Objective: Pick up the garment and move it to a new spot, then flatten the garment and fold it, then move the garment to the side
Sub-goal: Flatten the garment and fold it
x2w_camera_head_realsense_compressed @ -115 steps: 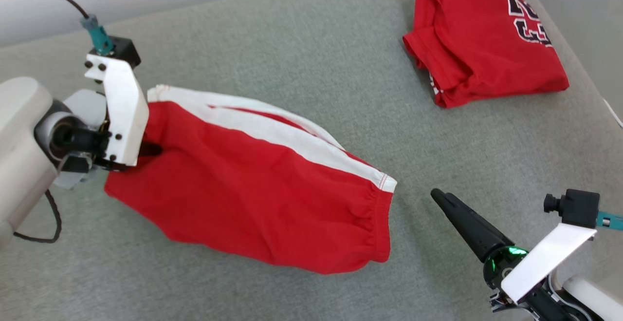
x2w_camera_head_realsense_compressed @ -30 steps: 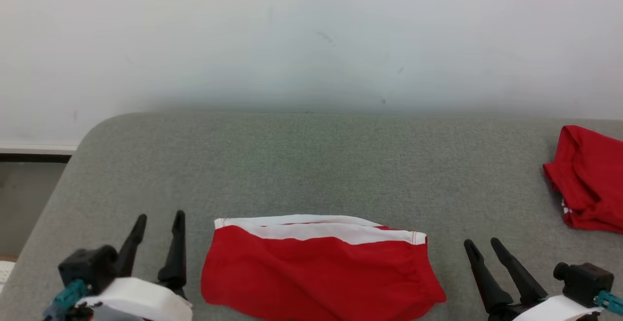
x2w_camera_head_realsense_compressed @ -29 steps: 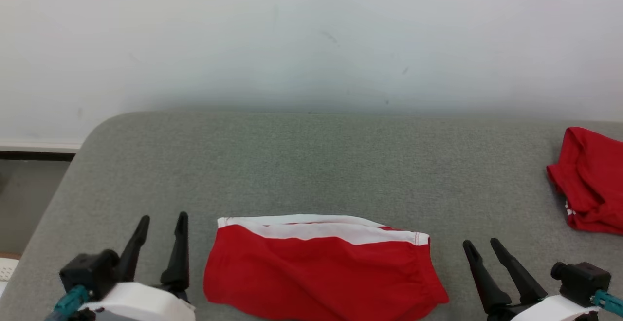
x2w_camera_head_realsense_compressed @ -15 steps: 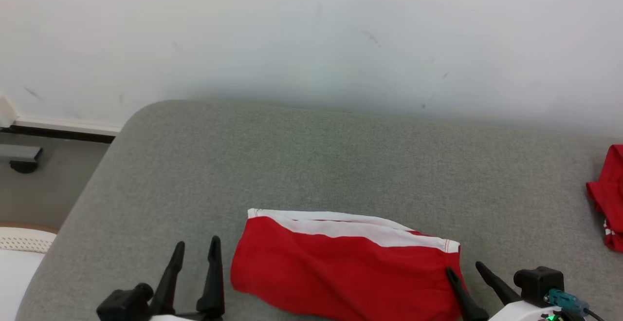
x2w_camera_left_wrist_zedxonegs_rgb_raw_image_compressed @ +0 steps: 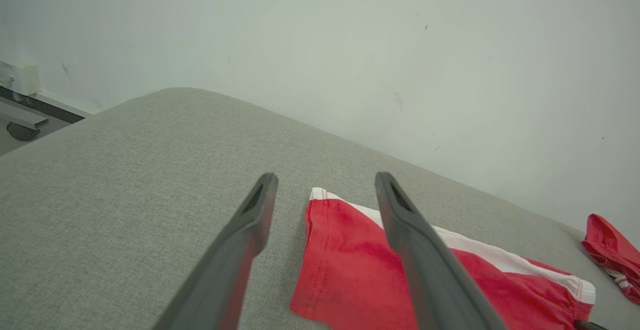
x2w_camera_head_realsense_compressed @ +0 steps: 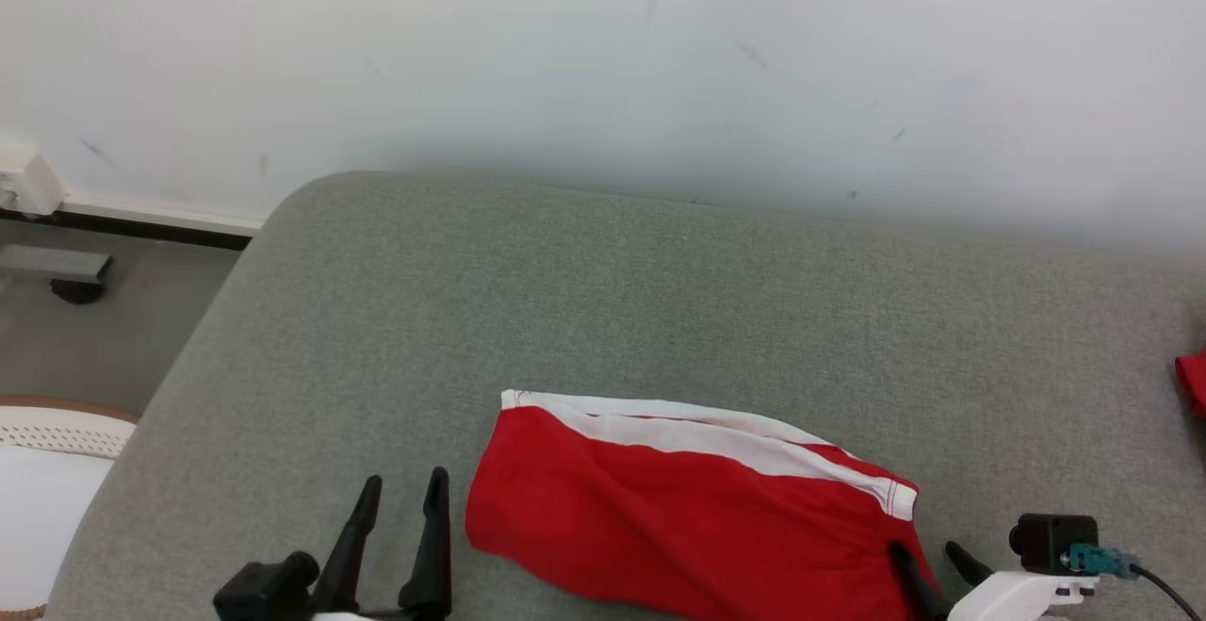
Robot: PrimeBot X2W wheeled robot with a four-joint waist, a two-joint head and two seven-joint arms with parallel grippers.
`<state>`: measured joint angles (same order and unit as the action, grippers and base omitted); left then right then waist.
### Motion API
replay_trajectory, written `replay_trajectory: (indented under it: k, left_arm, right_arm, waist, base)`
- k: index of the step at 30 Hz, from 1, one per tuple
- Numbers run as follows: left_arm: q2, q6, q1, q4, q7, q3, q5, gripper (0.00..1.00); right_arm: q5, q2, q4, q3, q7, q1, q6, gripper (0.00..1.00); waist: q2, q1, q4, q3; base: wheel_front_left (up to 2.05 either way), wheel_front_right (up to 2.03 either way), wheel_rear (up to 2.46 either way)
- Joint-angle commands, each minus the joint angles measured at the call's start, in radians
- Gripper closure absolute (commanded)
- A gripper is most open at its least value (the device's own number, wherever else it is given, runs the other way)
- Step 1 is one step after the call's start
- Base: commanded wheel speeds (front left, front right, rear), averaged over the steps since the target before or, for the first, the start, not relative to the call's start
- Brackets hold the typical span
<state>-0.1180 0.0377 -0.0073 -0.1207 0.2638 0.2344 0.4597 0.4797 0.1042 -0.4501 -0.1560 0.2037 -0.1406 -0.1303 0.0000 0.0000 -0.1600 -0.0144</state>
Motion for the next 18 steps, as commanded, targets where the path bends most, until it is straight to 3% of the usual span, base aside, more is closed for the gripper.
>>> replay_trajectory:
  k: [1, 11, 12, 14, 16, 17, 18]
  left_arm:
    - [0.003, -0.013, -0.011, -0.011, 0.000, -0.010, -0.013, 0.00]
    - [0.029, -0.050, -0.030, -0.054, 0.000, -0.025, -0.039, 0.00]
    - [0.030, -0.054, -0.032, -0.056, 0.000, -0.025, -0.041, 0.00]
    - [0.034, -0.057, -0.035, -0.063, 0.000, -0.028, -0.045, 0.00]
    - [0.037, -0.061, -0.037, -0.069, 0.000, -0.031, -0.047, 0.00]
    - [0.039, -0.064, -0.038, -0.071, 0.000, -0.032, -0.047, 0.00]
    - [0.040, -0.066, -0.038, -0.074, 0.000, -0.033, -0.048, 0.00]
  right_arm:
    - [0.016, 0.003, -0.031, 0.009, 0.019, -0.028, 0.000, 0.00]
    - [0.139, -0.027, -0.201, -0.035, 0.139, -0.103, 0.000, 0.00]
    - [0.147, -0.029, -0.216, -0.045, 0.152, -0.108, 0.000, 0.04]
    - [0.161, -0.033, -0.242, -0.061, 0.167, -0.116, 0.000, 0.48]
    - [0.181, -0.038, -0.257, -0.073, 0.178, -0.128, -0.001, 0.67]
    - [0.188, -0.039, -0.259, -0.079, 0.173, -0.134, -0.001, 0.89]
    - [0.198, -0.040, -0.261, -0.081, 0.167, -0.142, -0.001, 1.00]
  waist:
    - [0.0000, 0.0000, -0.002, -0.005]
    - [0.0000, 0.0000, -0.026, -0.017]
    - [0.0000, 0.0000, -0.029, -0.018]
    - [0.0000, 0.0000, -0.035, -0.018]
    - [0.0000, 0.0000, -0.040, -0.018]
    - [0.0000, 0.0000, -0.042, -0.018]
    - [0.0000, 0.0000, -0.044, -0.018]
  base:
    - [0.00, 0.00, 0.00]
    - [0.00, 0.00, 0.00]
    - [0.00, 0.00, 0.00]
    - [0.00, 0.00, 0.00]
    - [0.00, 0.00, 0.00]
    - [0.00, 0.00, 0.00]
    - [0.00, 0.00, 0.00]
